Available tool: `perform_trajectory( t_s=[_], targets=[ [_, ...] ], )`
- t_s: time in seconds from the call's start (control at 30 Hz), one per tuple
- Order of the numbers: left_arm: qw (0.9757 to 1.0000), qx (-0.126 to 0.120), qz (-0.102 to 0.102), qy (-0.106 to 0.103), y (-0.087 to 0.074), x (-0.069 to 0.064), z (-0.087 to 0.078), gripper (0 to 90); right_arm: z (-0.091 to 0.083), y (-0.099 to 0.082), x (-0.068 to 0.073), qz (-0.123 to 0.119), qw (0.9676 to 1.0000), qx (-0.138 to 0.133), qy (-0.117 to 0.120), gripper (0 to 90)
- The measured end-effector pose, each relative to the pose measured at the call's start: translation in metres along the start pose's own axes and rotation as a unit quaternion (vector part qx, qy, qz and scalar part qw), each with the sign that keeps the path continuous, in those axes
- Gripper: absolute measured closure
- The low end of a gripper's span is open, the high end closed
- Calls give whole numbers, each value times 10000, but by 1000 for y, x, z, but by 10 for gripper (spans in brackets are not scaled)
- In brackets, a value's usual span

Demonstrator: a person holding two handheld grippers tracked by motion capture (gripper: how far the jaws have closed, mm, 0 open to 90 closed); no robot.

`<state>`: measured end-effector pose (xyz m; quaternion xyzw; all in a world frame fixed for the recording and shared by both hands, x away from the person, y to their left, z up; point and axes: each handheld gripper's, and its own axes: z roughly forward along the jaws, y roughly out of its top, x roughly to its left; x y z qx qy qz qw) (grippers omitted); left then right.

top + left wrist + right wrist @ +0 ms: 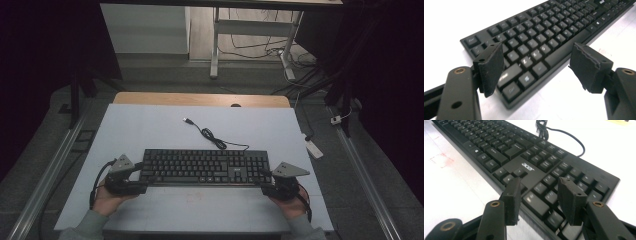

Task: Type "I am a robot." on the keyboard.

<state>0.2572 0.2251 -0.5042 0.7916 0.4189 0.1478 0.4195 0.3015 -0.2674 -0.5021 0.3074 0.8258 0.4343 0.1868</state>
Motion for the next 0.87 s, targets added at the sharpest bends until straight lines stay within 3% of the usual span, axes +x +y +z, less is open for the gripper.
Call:
perform_trajectory(
  t_s=[0.2, 0.87],
  targets=[
    [10000, -35, -12, 34, -9, 3, -8, 275, -8, -9, -4, 65, 10000, -32, -34, 533],
    [10000, 11, 39, 4, -9, 2, -4, 275, -8, -8, -4, -41, 10000, -58, 66, 530]
  ],
)
